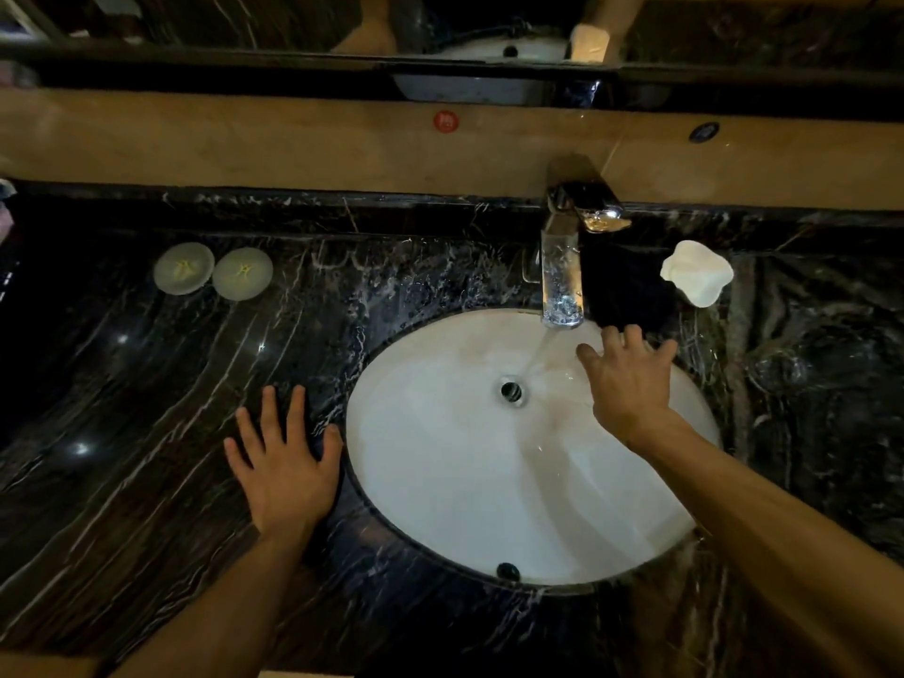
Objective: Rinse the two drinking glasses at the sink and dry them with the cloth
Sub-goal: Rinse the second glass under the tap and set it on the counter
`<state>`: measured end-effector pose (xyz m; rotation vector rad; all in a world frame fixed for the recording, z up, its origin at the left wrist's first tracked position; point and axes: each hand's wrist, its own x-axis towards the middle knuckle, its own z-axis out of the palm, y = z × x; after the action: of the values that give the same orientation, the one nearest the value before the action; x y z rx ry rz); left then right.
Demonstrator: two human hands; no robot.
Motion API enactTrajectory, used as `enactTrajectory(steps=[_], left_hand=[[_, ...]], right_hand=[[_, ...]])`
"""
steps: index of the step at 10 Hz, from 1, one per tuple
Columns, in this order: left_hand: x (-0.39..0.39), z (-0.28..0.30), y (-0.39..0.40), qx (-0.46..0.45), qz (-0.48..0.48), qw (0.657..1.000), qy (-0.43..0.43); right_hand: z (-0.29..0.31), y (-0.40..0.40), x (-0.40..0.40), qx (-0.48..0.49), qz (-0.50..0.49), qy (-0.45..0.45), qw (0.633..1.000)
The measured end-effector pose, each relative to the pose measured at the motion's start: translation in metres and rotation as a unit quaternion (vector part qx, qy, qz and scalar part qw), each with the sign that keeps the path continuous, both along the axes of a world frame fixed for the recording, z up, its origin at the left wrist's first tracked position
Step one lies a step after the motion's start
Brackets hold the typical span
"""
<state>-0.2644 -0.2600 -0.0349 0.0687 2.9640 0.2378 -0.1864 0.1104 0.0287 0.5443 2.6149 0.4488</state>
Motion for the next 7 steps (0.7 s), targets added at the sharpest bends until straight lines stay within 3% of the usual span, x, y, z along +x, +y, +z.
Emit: enactTrajectory(steps=[1,2,3,5,7], left_hand=[[0.0,0.0,0.0,0.001,0.0,1.0,0.0],[0.0,-0.001,0.0,-0.002,-0.002,1.0,0.0],[0.0,-0.001,0.0,-0.006,0.0,1.0,0.0],[0.0,-0.001,0.0,-0.007,-0.003,1.0,0.006],[0.0,-0.001,0.0,-0.009,-0.006,1.0,0.004]], right_hand=[[-0.004,0.01,-0.001,-0.201,-0.144,0.073,0.966],[-0.01,0.013,-0.001,-0.374,-0.242,0.188,0.875],[-0.017,0.004,0.0,-0.466,-0.271,0.269,0.798],[-0.018,-0.015,-0.016,-0.495,-0.282,0.322,0.756],[-0.02,-0.022,-0.024,-0.553,-0.365,0.362,0.656]])
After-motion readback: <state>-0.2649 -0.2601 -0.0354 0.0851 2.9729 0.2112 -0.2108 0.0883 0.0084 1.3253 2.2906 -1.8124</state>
